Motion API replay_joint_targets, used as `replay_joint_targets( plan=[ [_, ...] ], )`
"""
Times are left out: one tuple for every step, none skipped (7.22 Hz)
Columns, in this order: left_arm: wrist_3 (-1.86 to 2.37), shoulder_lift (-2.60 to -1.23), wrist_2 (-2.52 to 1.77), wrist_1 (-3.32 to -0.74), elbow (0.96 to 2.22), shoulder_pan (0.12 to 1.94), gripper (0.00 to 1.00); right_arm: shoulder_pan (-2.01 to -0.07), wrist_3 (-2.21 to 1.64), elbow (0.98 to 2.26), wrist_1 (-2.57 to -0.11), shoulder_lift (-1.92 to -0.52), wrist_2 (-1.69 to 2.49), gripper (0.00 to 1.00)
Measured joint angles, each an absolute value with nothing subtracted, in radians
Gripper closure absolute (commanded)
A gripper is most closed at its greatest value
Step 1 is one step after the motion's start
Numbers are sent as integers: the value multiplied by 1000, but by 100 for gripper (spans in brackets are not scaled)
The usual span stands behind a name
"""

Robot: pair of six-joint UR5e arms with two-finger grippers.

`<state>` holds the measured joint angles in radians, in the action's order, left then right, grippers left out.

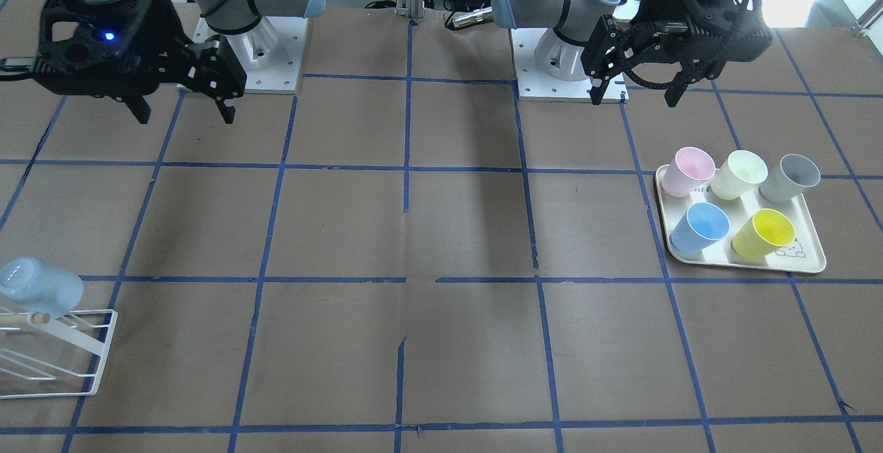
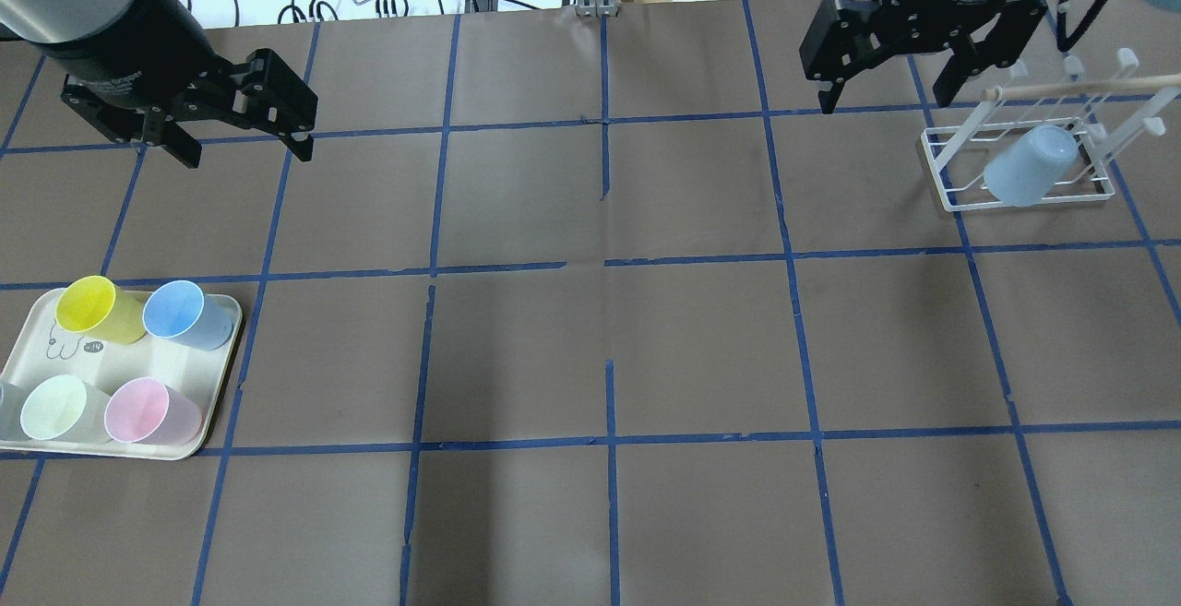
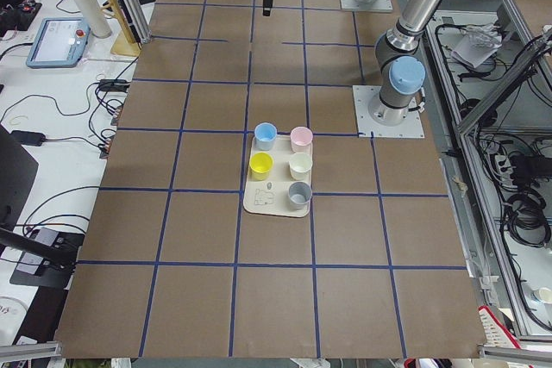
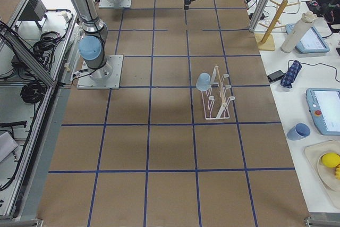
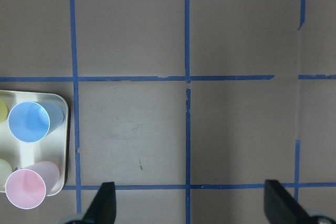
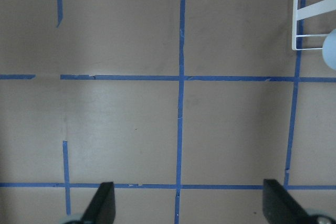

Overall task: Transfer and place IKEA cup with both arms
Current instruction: 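Move the right gripper over the pale blue cup on the wire rack, then lower the right gripper around the pale blue cup on the rack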

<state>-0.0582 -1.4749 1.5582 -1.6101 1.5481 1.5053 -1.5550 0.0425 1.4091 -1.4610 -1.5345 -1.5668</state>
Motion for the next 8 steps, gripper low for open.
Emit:
replay_joint_targets(
  plan=[
    [-58,-1476,1558,-1610,1547,1505,0,-1508,101,1409,-1470,-1539,-1571,0],
    [-58,-1477,1558,-1610,1547,1505,0,-1452,156,1409,-1486,-1541,-1572,0],
    [-58,-1476,1558,-1610,1545,1505,0,-1385,210,1413,-1512,-1539,-1568,0],
    [-58,-1474,1558,-1611,1545,1505,0,-1325,266,1417,-1546,-1532,-1564,0],
    [-58,-1475,1558,-1611,1547,1505,0,-1273,319,1420,-1581,-1513,-1560,0],
    [-57,-1475,1558,-1610,1547,1505,0,-1233,360,1421,-1621,-1478,-1558,0],
    [-57,-1474,1558,-1610,1548,1505,0,-1213,385,1422,-1658,-1436,-1558,0],
    [-57,-1473,1558,-1610,1549,1505,0,-1204,408,1423,-1693,-1393,-1558,0]
  ],
)
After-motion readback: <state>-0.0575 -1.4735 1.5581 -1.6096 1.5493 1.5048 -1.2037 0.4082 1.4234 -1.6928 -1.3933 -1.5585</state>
